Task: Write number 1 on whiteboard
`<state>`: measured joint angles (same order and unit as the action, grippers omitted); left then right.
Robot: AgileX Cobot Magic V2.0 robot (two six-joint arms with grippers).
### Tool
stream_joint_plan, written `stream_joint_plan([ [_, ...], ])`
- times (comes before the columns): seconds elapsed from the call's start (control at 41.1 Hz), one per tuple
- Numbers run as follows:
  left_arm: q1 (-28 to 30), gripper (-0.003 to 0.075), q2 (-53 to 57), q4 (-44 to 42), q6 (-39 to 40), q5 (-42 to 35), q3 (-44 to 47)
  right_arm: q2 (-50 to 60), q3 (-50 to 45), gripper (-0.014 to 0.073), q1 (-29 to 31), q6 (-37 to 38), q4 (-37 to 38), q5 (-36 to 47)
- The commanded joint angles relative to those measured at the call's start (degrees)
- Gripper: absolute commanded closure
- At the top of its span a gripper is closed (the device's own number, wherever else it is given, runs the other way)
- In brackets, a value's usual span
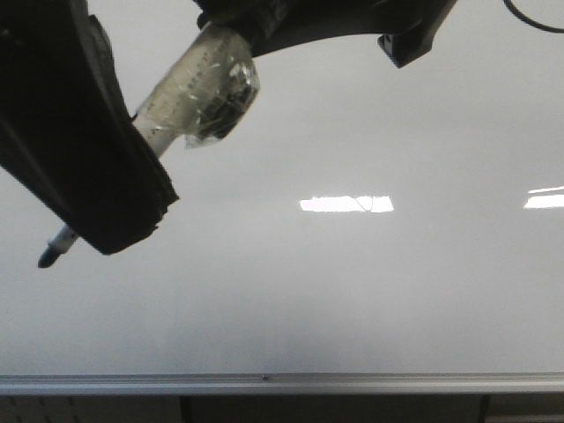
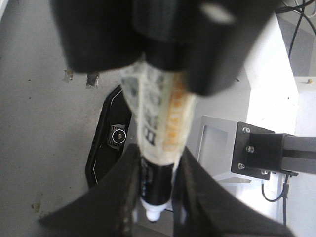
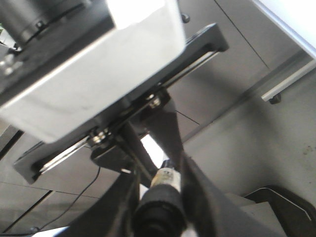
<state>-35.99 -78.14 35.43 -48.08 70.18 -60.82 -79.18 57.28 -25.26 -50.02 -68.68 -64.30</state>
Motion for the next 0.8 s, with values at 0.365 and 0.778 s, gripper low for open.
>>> stream_joint_plan([
  [0.365, -0.5, 0.0531, 1.8, 3.2, 0.0, 0.4, -1.7, 1.4, 1.8, 0.0654, -0.1, -1.0, -4.5, -1.4],
  [0.778, -0.1, 0.0125, 1.9, -0.2, 0.1, -4.3, -3.1, 3.0, 1.8, 0.0654, 0.5, 0.7, 4.9, 8.9],
])
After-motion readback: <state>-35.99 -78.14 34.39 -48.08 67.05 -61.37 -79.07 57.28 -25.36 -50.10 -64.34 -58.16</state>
